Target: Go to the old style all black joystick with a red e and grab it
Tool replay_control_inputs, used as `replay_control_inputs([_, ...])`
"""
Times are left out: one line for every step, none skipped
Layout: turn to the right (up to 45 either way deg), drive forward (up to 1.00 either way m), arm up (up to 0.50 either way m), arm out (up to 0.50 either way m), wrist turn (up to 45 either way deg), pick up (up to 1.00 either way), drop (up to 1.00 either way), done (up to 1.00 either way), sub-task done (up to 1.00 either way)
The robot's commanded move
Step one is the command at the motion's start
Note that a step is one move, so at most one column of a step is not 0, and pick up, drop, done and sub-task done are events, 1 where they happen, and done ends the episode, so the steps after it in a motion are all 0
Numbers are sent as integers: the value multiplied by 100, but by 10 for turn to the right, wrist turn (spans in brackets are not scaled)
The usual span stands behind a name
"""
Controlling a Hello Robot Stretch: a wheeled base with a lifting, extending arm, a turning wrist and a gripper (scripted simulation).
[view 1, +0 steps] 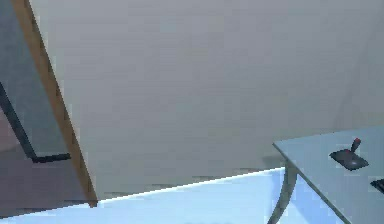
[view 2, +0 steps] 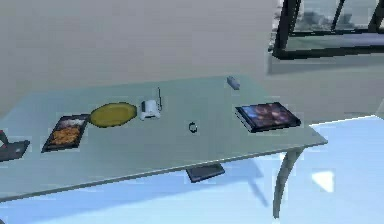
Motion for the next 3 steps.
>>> replay_control_inputs([120,0,0,0,0,0,0,0,0])
replay_control_inputs([0,85,0,0,0,0,0,0,0])
replay_control_inputs([0,0,50,0,0,0,0,0,0])
